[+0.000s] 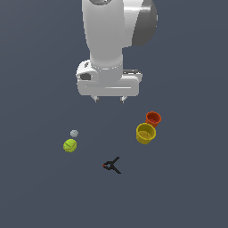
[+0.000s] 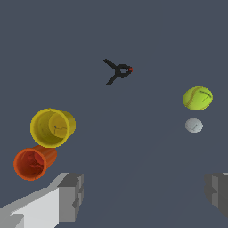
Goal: Pick up a designated object from a clutter of objects.
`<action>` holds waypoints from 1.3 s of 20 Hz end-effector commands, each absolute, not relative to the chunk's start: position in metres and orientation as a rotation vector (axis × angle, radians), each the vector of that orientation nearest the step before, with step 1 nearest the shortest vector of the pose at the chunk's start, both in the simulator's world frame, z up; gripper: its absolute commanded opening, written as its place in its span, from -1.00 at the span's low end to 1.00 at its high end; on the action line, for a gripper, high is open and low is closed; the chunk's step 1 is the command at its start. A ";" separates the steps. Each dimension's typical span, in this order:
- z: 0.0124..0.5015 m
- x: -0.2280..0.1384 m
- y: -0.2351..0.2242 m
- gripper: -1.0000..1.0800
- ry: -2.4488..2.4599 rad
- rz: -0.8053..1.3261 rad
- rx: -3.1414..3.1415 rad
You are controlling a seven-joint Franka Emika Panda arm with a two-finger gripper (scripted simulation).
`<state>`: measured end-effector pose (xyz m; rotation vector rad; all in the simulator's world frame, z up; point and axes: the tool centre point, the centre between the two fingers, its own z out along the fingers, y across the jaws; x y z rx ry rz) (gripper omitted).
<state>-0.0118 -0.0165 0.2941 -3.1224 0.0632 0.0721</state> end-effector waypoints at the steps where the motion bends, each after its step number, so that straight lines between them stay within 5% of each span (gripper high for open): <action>1: 0.294 -0.012 -0.016 0.92 0.063 0.072 -3.122; 26: 0.272 0.019 -0.056 0.92 0.128 0.011 -3.109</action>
